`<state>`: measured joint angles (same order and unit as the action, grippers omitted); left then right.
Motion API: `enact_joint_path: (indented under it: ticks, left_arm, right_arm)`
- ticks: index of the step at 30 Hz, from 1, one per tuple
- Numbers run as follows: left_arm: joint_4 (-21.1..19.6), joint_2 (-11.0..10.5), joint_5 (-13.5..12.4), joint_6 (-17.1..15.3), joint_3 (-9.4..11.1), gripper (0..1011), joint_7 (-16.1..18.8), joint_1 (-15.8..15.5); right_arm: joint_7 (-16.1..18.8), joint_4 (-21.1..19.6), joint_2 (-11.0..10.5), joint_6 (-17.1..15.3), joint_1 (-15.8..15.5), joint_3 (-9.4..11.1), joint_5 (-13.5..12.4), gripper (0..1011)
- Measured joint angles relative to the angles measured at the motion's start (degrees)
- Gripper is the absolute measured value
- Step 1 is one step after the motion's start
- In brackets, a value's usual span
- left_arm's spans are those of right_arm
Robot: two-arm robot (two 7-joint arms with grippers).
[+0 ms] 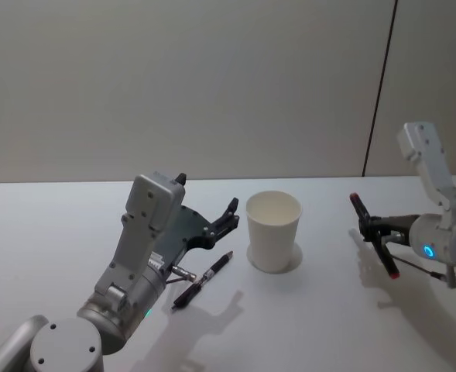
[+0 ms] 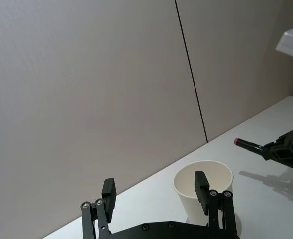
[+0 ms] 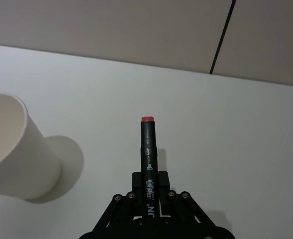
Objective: Place the pen into the pen holder.
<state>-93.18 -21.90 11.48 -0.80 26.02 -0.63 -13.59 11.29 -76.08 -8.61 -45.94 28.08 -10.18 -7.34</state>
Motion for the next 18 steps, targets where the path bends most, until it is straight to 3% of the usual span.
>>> enact_joint_path:
  ticks: [14,18]
  left_arm:
    - [0.0,0.0,0.0,0.0,0.0,1004,0.0,0.0]
    - [0.0,0.0,0.0,0.0,0.0,1004,0.0,0.0]
  right_arm:
    - [-0.13,-6.9,-1.53,11.2,-5.86,0.29,-0.33,179]
    - [-0.06,-8.63,-1.94,15.94,-7.74,0.21,-0.23,179]
